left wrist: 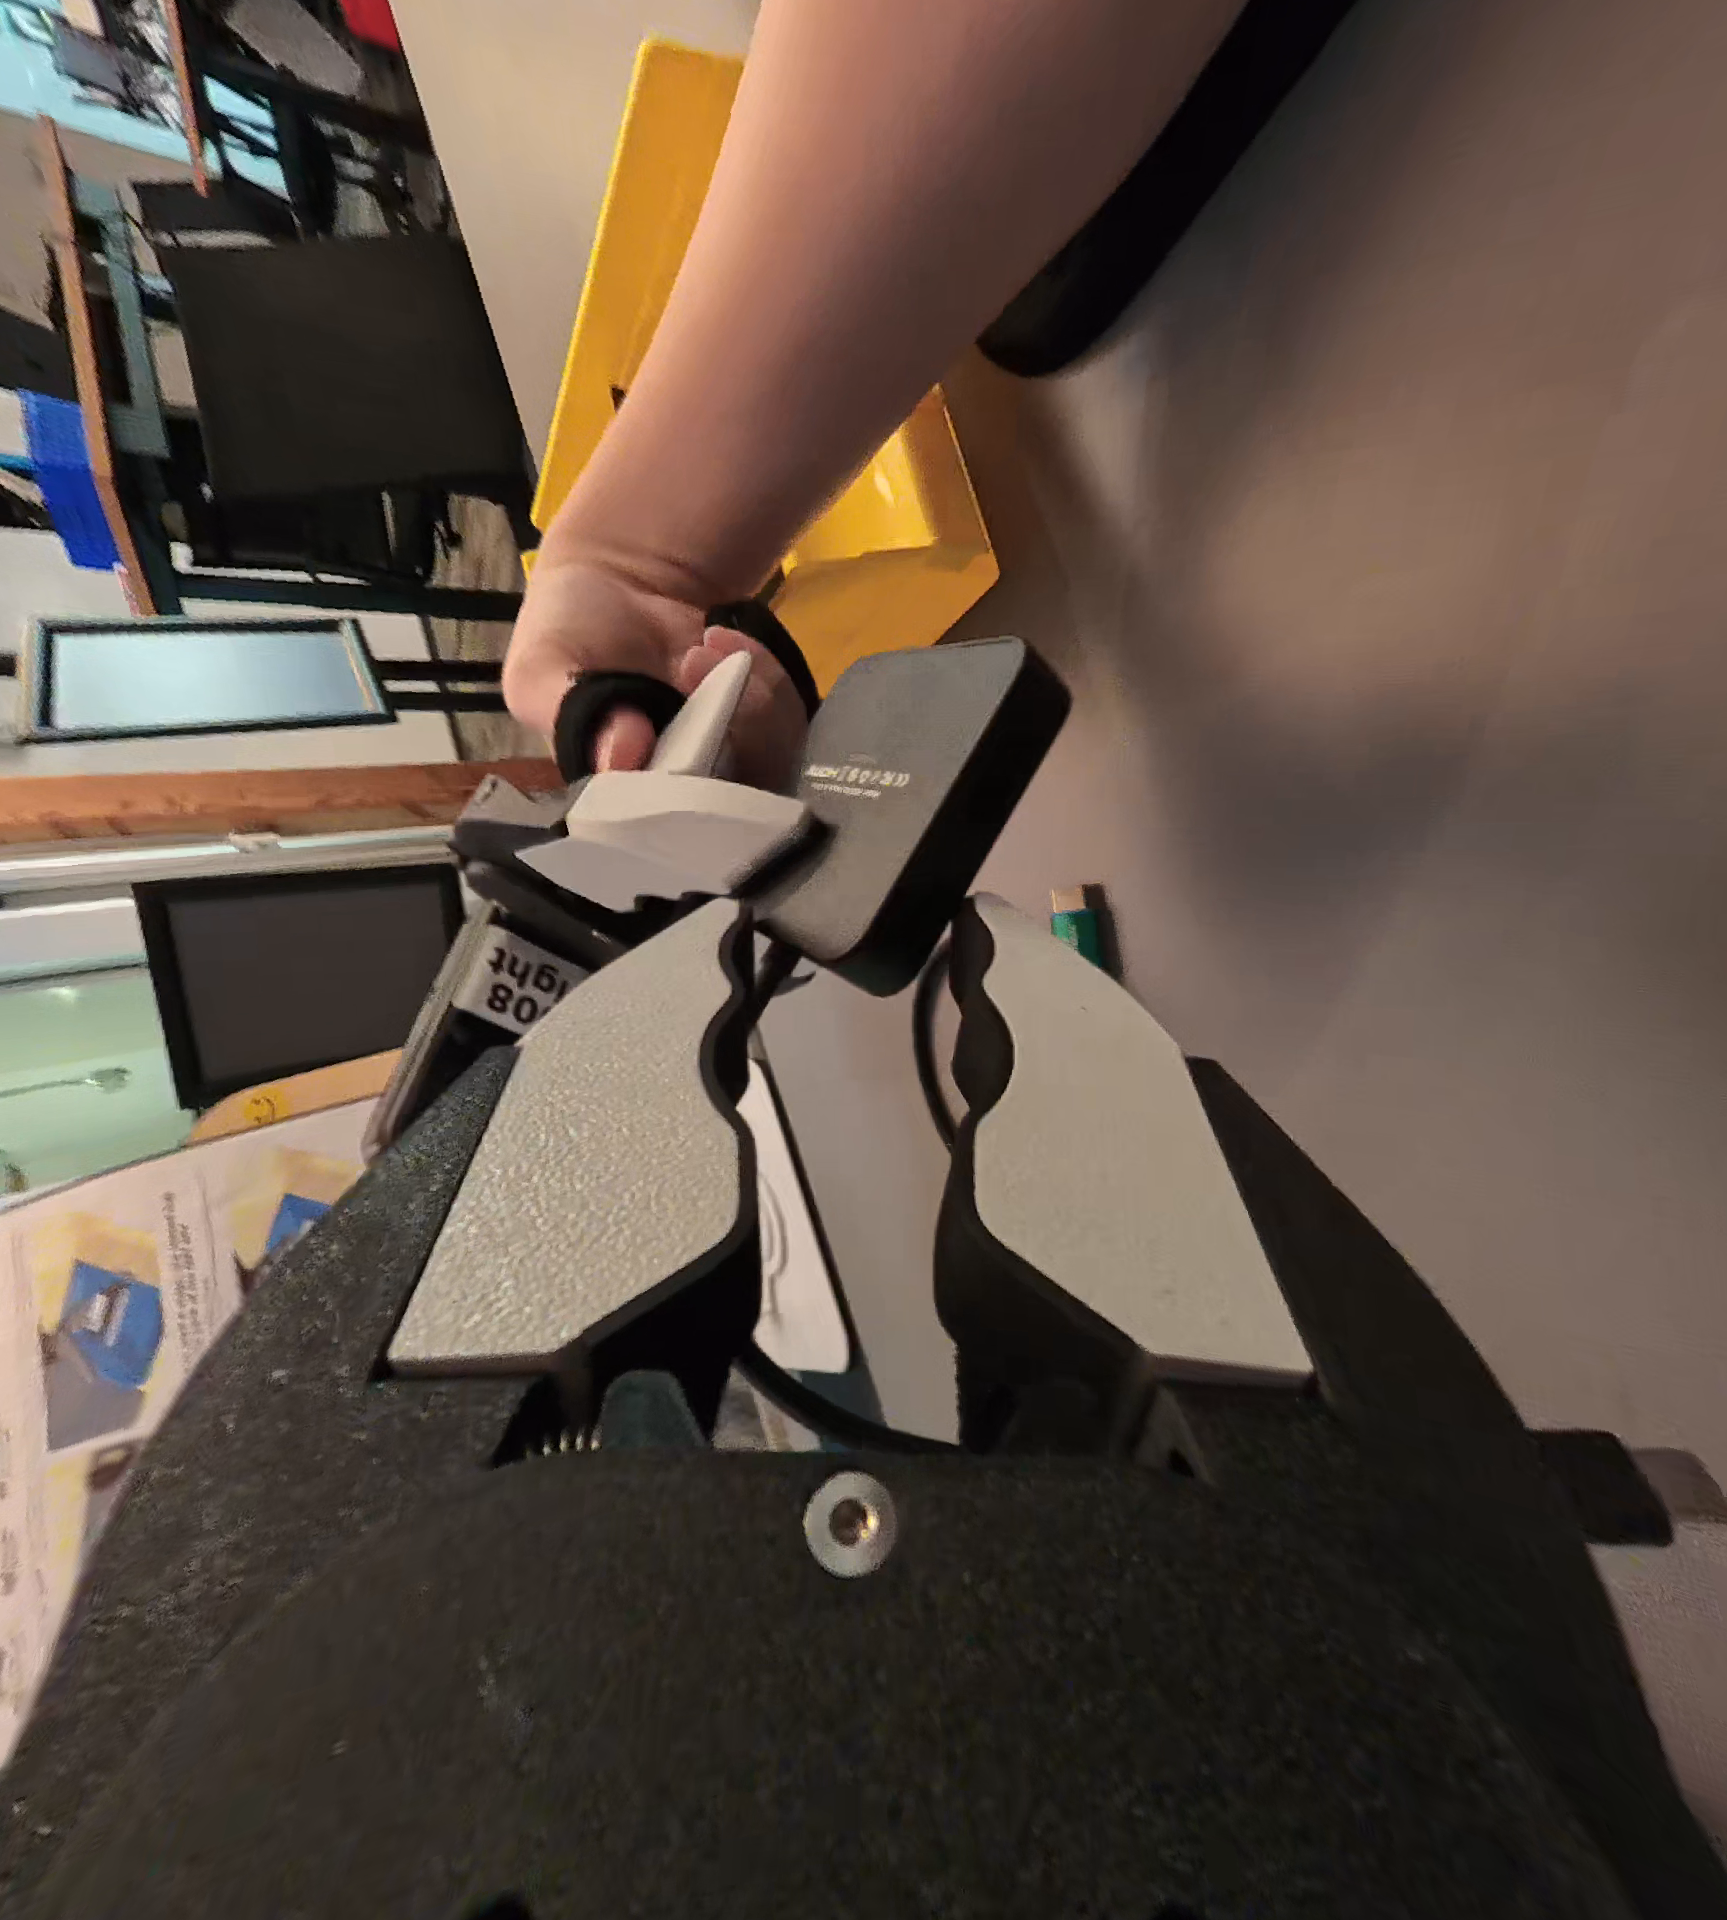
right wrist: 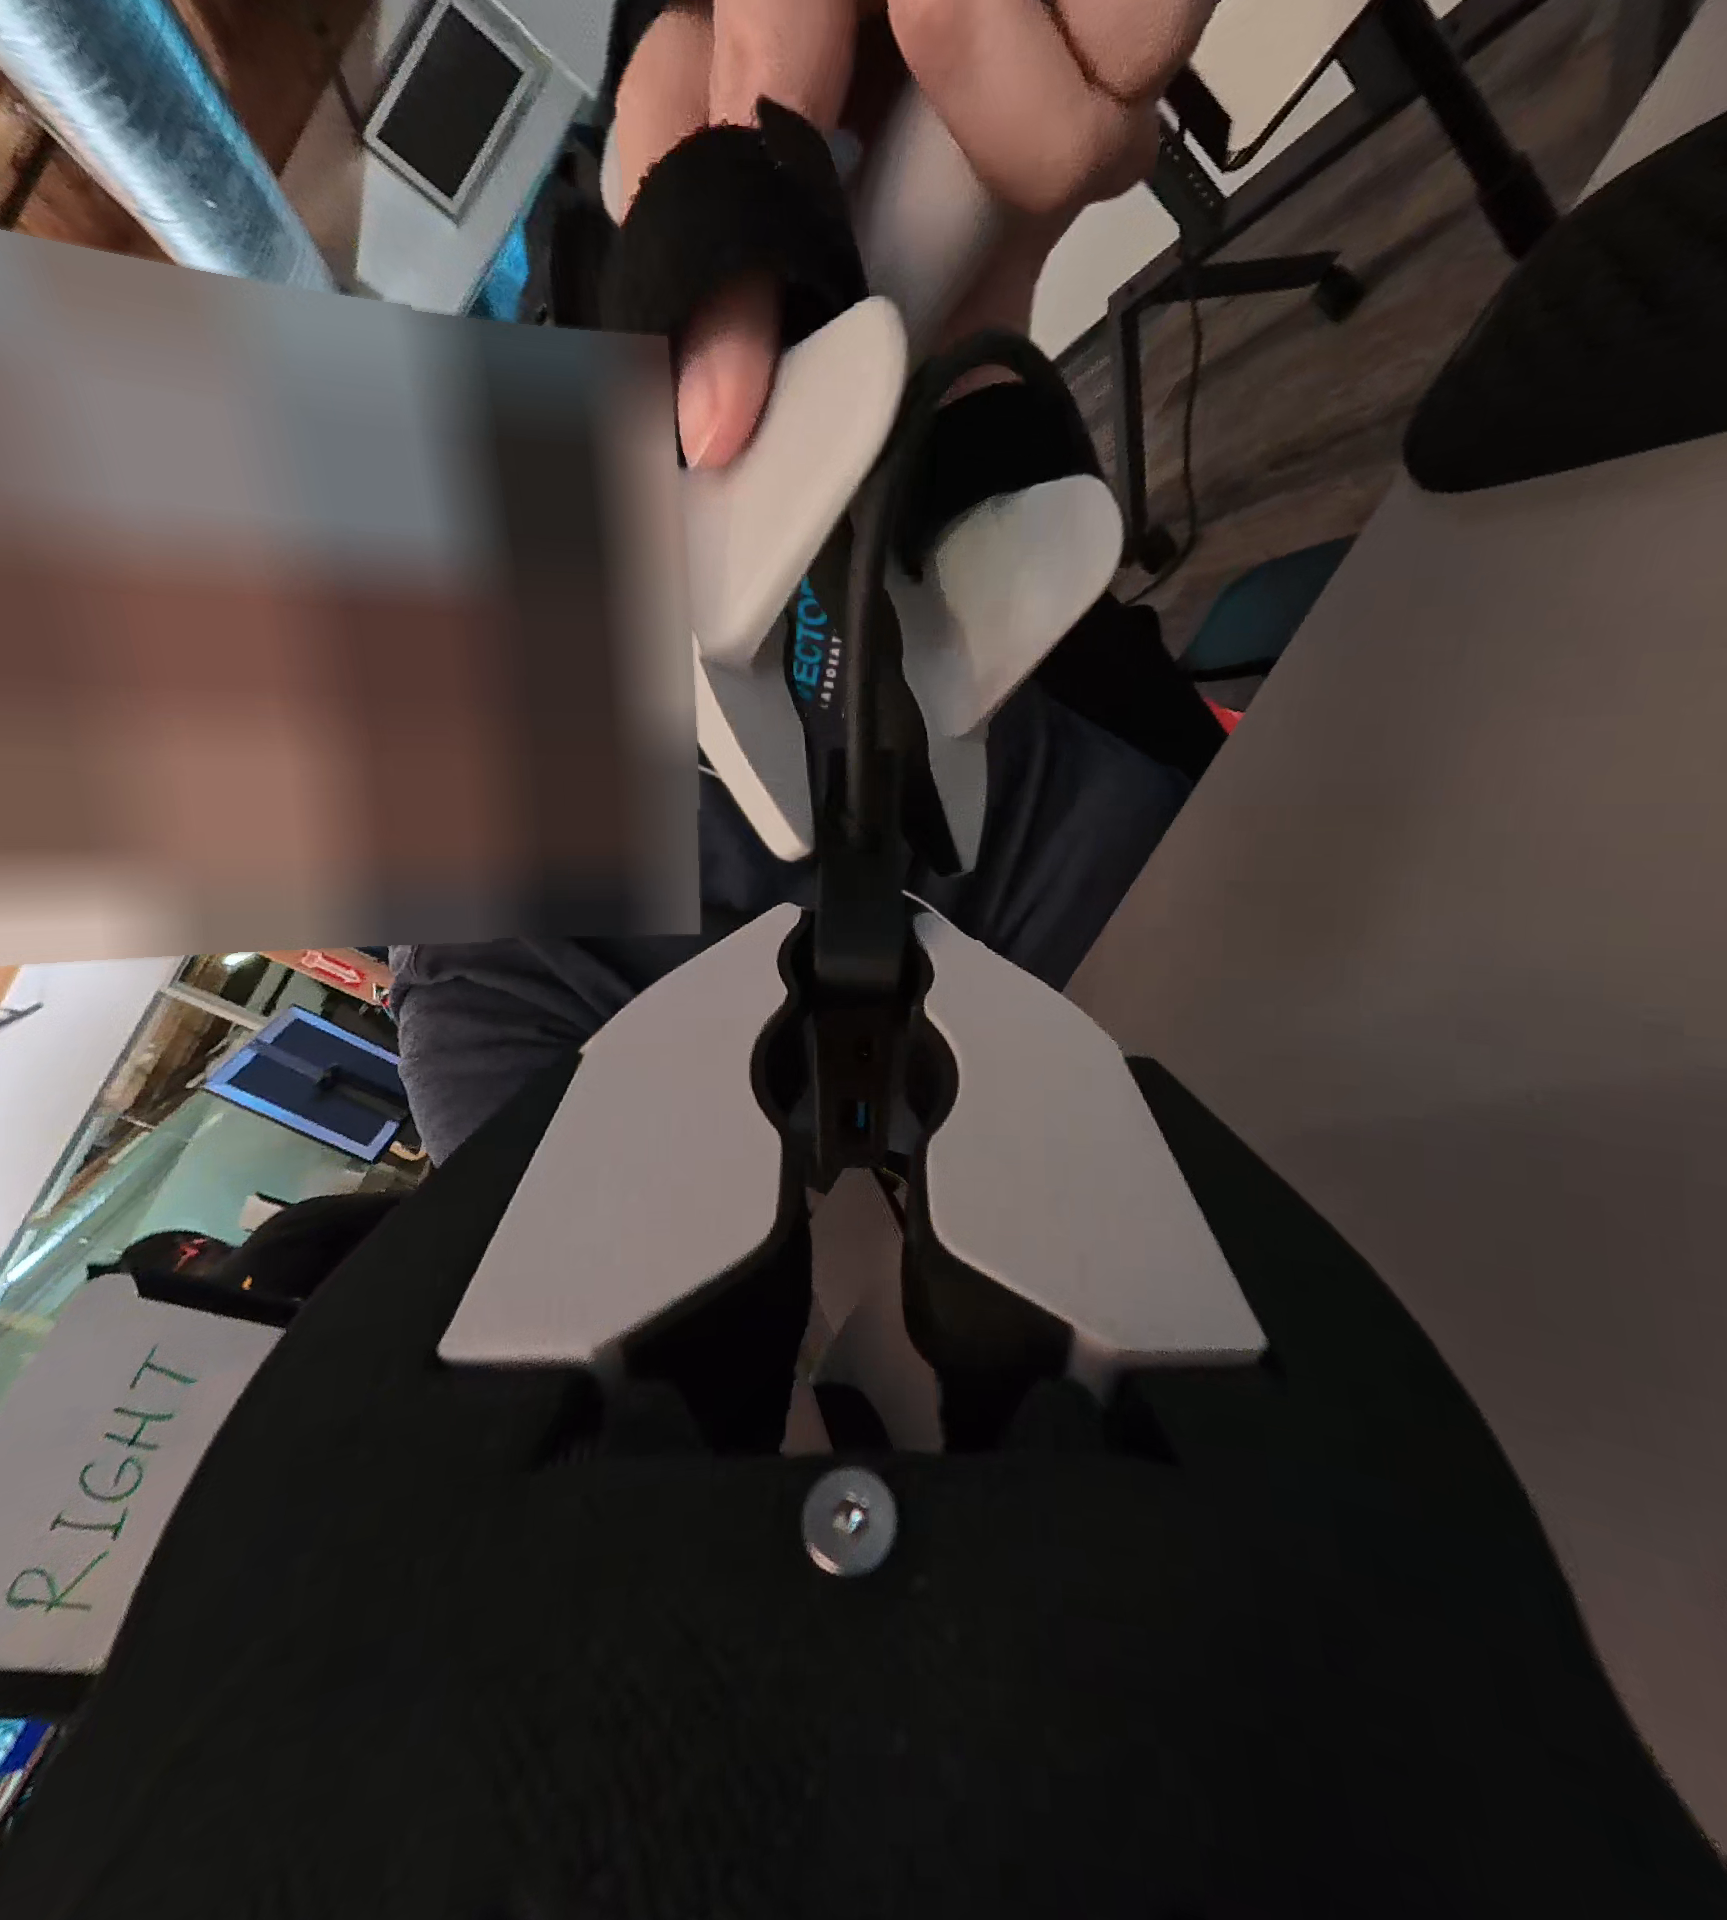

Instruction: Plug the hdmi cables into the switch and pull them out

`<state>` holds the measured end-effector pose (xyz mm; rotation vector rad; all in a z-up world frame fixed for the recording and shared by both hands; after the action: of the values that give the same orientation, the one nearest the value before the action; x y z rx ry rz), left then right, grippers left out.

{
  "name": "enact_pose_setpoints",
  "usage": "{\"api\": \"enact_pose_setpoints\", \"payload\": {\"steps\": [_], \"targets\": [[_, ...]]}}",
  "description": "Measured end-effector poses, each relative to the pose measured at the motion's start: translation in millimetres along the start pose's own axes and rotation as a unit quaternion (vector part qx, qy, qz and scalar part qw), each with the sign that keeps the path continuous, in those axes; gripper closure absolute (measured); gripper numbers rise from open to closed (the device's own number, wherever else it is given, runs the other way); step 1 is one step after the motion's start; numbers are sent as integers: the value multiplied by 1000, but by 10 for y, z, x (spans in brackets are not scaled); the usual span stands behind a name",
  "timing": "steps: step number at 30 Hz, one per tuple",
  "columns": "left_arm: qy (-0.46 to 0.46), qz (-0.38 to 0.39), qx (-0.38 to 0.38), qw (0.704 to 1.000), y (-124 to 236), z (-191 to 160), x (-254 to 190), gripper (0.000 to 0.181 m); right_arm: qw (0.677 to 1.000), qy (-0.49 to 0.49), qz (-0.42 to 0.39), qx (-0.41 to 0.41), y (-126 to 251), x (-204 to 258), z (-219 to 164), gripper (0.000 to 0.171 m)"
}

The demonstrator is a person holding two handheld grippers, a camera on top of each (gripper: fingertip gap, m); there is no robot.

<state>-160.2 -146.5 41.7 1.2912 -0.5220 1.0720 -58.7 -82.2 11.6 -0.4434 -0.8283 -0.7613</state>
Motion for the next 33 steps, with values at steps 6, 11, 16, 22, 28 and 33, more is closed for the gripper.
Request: {"api": "enact_pose_setpoints", "payload": {"steps": [6,11,16,22,28,33], "targets": [[-16,12,-10,1000,-19,56,-16,148,999,-7,37,-1,-41,-3,8,158],[-41,32,-15,999,9,89,-16,153,999,-22,45,-2,-78,19,35,157],[-54,80,16,995,60,63,48,163,997,-24,53,-51,-18,7,134,151],[-5,93,54,994,117,-40,140,166,992,7,-3,-126,157,-44,292,145],[85,136,89,983,237,-287,291,166,934,212,-145,-248,669,246,459,144],[215,152,90,960,290,-636,429,166,771,499,-357,-171,553,689,457,144]]}}
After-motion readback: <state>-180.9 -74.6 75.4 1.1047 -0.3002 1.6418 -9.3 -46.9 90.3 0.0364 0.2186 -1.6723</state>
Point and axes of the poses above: each gripper's, where its closed fingertips meet, y back along the fingers, z out of its top, x = y × z across the jaws, the point moved 7 cm from there along y, back along the fingers, and after that the axes turned 11 degrees about -x, right-handed, at the moved point
